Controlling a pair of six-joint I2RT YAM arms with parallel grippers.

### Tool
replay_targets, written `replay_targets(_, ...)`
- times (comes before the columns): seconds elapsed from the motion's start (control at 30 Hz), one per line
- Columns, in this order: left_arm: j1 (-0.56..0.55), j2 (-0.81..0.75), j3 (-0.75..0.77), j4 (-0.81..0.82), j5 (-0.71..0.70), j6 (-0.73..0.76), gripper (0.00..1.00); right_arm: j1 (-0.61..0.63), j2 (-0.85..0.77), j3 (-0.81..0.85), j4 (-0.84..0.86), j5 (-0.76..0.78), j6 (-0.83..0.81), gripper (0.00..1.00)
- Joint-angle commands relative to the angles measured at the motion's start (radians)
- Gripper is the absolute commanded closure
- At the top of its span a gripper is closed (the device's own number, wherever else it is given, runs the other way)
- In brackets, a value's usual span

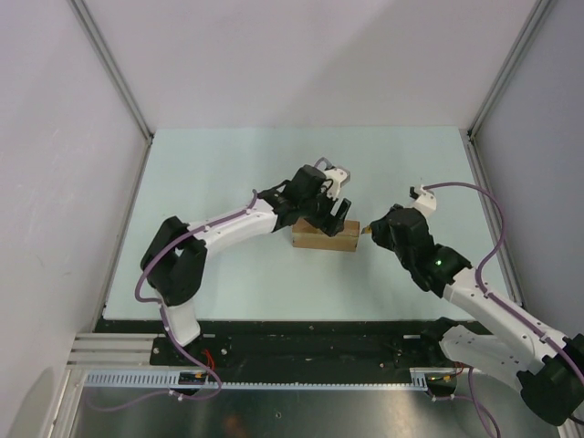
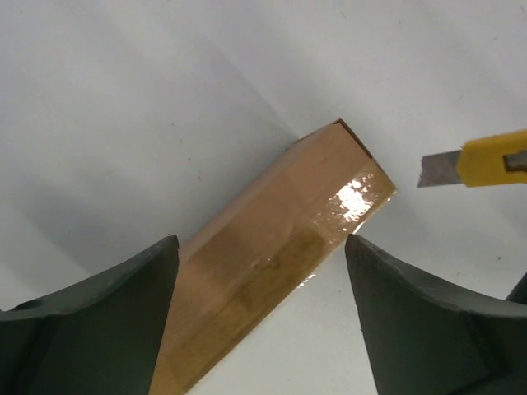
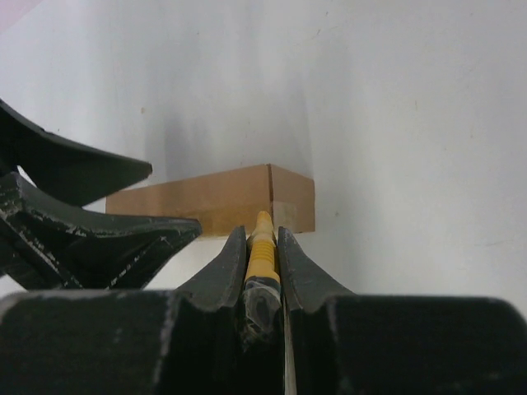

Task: Unpack the express box

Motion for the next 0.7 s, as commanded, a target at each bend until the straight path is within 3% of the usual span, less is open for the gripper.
replay_targets(0.0, 0.021, -0.041, 0.045, 0.007, 0.070, 0.194, 0.08, -0.006, -0.045, 0.016, -0.021, -0.052, 0.014, 1.00)
replay_targets(0.37, 0.022, -0.009, 0.019, -0.039, 0.280, 0.427, 0.05, -0.023, -0.070, -0.004, -0.054, -0.088, 0.021, 1.00)
replay_targets(0.67, 0.018, 0.135, 0.117, -0.047, 0.110, 0.505, 0.06, -0.034, -0.061, -0.004, -0.058, -0.114, 0.020, 1.00)
